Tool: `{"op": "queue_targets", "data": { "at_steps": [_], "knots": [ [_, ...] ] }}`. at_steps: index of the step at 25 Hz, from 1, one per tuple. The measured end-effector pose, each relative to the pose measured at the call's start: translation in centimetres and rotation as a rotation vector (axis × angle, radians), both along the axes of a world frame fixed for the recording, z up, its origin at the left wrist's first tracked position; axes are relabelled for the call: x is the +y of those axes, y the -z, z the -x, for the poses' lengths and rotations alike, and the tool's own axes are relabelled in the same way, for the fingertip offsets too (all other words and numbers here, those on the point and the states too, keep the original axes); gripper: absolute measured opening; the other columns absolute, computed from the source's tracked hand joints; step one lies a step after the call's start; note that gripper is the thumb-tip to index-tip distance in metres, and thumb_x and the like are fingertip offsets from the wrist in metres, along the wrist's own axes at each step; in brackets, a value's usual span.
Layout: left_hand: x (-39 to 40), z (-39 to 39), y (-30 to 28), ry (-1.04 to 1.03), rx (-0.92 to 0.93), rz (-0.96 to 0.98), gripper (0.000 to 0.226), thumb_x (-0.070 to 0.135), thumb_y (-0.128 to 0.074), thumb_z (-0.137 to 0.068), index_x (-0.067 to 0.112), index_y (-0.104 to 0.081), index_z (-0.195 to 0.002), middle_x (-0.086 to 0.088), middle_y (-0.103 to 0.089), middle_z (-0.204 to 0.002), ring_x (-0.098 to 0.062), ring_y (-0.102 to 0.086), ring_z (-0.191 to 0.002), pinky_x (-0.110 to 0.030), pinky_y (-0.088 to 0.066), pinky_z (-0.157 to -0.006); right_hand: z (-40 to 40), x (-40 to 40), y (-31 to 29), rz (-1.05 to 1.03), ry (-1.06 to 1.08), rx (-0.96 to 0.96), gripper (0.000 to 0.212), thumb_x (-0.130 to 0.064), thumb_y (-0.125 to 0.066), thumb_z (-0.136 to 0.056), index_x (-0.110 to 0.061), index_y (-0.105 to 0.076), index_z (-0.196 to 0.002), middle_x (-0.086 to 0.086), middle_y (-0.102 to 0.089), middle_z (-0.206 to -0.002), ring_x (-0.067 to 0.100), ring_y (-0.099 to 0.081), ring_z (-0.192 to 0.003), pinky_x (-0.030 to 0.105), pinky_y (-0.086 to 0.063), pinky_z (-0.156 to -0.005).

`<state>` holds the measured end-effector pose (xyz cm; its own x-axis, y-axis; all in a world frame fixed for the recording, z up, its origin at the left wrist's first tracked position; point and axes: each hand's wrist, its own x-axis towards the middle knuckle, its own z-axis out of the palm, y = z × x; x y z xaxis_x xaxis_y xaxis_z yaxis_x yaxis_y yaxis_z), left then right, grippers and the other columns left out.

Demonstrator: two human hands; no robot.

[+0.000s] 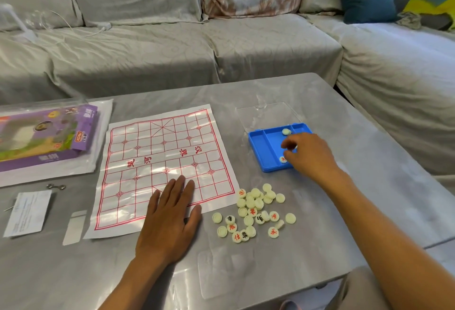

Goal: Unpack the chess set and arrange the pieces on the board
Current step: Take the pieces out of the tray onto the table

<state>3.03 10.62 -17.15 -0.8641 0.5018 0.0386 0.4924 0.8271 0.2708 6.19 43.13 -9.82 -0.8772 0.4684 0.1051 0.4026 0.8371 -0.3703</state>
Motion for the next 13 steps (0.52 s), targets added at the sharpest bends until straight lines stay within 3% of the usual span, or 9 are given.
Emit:
{"op": "queue_targets", "data": {
  "at_steps": [3,8,13],
  "knots": [
    [0.1,0.0,0.1,-0.008,-0.003,0.031,0.079,0.071,0.015,-0.079,0.039,0.004,-0.150,0.014,0.014,-0.157,-0.009,0.014,-0.145,-0.038,0.004,-0.120,1.3,0.1,1.7,-0.109,0.038,-0.279,0.013,-0.025,-0.059,-0.085,-0.031,-0.068,-0.092,-0.003,-0.067,-0.096,0.019,-0.060,-0.088,0.036,-0.050,-0.079],
    [0.1,0.1,0.1,-0.004,0.008,0.032,0.080,0.073,0.017,-0.077,0.039,0.004,-0.149,0.014,0.013,-0.157,-0.010,0.013,-0.146,-0.038,0.004,-0.120,2.3,0.8,1.9,0.039,0.114,-0.213,0.005,-0.026,-0.067,-0.078,-0.027,-0.063,-0.076,-0.005,-0.066,-0.089,0.018,-0.061,-0.086,0.040,-0.052,-0.080],
    [0.1,0.0,-0.1,-0.007,-0.005,0.025,0.079,0.072,0.016,-0.078,0.040,0.006,-0.149,0.014,0.014,-0.157,-0.008,0.014,-0.145,-0.037,0.006,-0.120,2.6,1.1,2.6,0.077,0.039,-0.166,0.013,-0.021,-0.065,-0.081,-0.024,-0.070,-0.093,-0.003,-0.069,-0.097,0.019,-0.062,-0.091,0.039,-0.053,-0.081]
  ]
}}
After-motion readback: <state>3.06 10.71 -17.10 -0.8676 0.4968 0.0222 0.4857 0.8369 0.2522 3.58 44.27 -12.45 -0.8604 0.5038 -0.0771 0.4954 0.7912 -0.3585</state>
